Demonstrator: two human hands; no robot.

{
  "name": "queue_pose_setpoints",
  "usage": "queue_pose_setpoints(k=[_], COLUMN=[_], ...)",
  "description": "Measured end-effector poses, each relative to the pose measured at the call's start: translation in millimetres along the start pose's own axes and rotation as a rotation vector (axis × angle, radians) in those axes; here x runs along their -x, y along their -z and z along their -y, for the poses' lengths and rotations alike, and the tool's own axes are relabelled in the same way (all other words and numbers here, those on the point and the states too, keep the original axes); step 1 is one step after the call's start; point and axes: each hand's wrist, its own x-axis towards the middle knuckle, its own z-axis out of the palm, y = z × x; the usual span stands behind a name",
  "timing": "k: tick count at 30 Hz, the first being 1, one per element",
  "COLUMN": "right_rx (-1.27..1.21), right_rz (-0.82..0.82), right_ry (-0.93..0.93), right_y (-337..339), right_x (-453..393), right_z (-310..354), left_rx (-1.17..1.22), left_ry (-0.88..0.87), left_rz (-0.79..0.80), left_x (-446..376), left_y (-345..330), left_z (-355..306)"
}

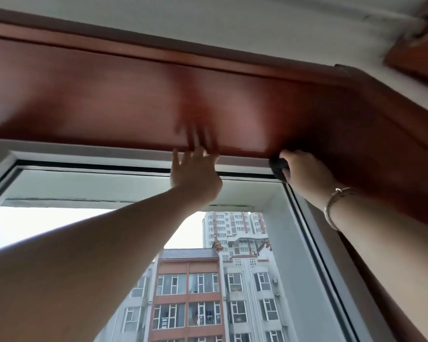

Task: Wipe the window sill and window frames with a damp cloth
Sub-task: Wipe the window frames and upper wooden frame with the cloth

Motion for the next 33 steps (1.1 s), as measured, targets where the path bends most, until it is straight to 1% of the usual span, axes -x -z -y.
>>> queue_pose_setpoints(k=[3,5,7,10,12,15,17,21,24,28,30,33], right_rx=[0.056,0.145,0.163,0.166,0.178,0.141,0.128,0.107,0.090,0.070,0.049,0.035], right_rz=[0.035,0.003,-0.041,-0.059,-0.039,0.012,0.032,0.073,0.132,0.205,0.230,0.293], right_ry=[0.008,-0.025,-0.070,-0.092,-0.080,-0.091,-0.091,-0.084,-0.096,-0.097,-0.090,-0.108], right_y=[1,-4,-6,-6,-3,3,11,25,34,47,56,70], right_x=[-6,-6,-1,14,27,48,71,145,195,239,264,305], right_z=[2,6,11,13,15,17,16,15,17,18,20,25], left_rx=[-0.040,-0.085,-0.101,-0.074,-0.037,0.080,0.137,0.249,0.346,0.475,0.559,0.637], left_ry=[-0.019,-0.007,-0.002,0.015,0.031,0.030,-0.009,-0.055,-0.039,-0.066,-0.050,-0.007], left_rz=[0.086,0.097,0.115,0.170,0.192,0.193,0.205,0.248,0.325,0.377,0.383,0.445], left_x=[-2,-4,-4,-1,2,15,38,109,157,204,227,260], left_y=[-8,-10,-8,-6,-6,-4,-2,2,1,4,7,14], left_z=[-18,-20,-20,-23,-27,-34,-43,-62,-77,-92,-98,-105])
